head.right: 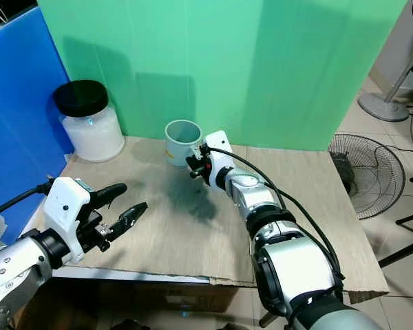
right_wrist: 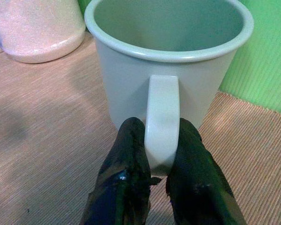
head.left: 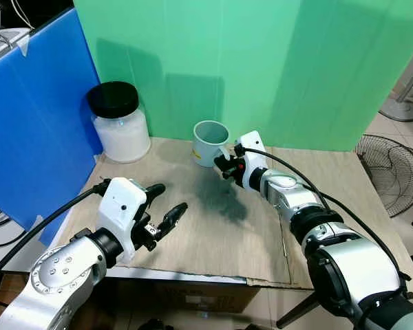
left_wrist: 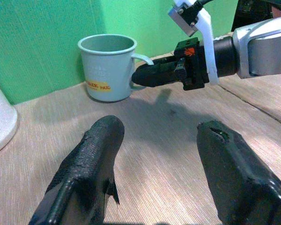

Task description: Setting the table

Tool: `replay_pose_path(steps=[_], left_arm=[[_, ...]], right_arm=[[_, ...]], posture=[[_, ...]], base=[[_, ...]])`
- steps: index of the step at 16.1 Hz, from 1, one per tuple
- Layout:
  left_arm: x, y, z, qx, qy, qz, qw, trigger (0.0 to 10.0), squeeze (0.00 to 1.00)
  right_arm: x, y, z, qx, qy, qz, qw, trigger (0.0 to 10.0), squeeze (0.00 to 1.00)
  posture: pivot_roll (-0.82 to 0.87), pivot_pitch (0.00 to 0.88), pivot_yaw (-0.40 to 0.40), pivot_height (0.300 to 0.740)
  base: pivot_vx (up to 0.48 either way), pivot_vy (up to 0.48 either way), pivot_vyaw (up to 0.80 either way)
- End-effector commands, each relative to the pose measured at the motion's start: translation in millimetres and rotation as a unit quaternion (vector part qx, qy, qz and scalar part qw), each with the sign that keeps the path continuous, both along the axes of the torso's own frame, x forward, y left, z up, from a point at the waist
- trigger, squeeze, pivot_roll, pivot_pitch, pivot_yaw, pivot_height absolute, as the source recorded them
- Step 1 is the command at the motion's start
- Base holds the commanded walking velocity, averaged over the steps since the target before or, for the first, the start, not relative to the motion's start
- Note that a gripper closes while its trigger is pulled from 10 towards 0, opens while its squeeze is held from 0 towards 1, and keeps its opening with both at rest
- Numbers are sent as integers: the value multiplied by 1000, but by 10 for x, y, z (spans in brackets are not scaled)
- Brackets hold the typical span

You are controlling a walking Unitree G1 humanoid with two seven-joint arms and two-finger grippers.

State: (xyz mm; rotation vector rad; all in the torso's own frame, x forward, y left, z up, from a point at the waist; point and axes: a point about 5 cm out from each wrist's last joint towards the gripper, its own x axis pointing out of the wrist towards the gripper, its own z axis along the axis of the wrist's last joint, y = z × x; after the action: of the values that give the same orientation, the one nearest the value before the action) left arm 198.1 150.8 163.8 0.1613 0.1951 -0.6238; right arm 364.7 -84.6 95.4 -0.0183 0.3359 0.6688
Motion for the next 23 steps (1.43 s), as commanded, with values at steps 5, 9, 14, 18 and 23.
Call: replay_pose_path(steps=[5, 9, 14, 18, 23], left_arm=[[-19, -29, -21, 3, 3, -3, 1000, 10000, 0], [-68, -70, -16, -3, -9, 22, 1000, 10000, 0], [22, -81, -48, -4, -44, 118, 992, 10000, 0], [177, -69, -20, -7, -81, 196, 977, 10000, 0], [220, -83, -8, -9, -102, 239, 966, 10000, 0]], right_arm=[[54, 2, 163, 19, -43, 19, 999, 0, 0], [-111, -201, 488, 96, -131, 63, 985, 10000, 0], [-882, -562, 619, 85, -184, -22, 979, 10000, 0], [-1104, -727, 673, 47, -182, -99, 977, 10000, 0], [-1083, -825, 703, 49, -152, -189, 969, 10000, 0]], posture=[[13, 0, 4, 740], [7, 0, -10, 740], [-52, 0, 16, 740], [-93, 2, 24, 740], [-97, 10, 5, 740]], base=[[0, 0, 0], [0, 0, 0], [0, 0, -495], [0, 0, -800], [0, 0, -800]])
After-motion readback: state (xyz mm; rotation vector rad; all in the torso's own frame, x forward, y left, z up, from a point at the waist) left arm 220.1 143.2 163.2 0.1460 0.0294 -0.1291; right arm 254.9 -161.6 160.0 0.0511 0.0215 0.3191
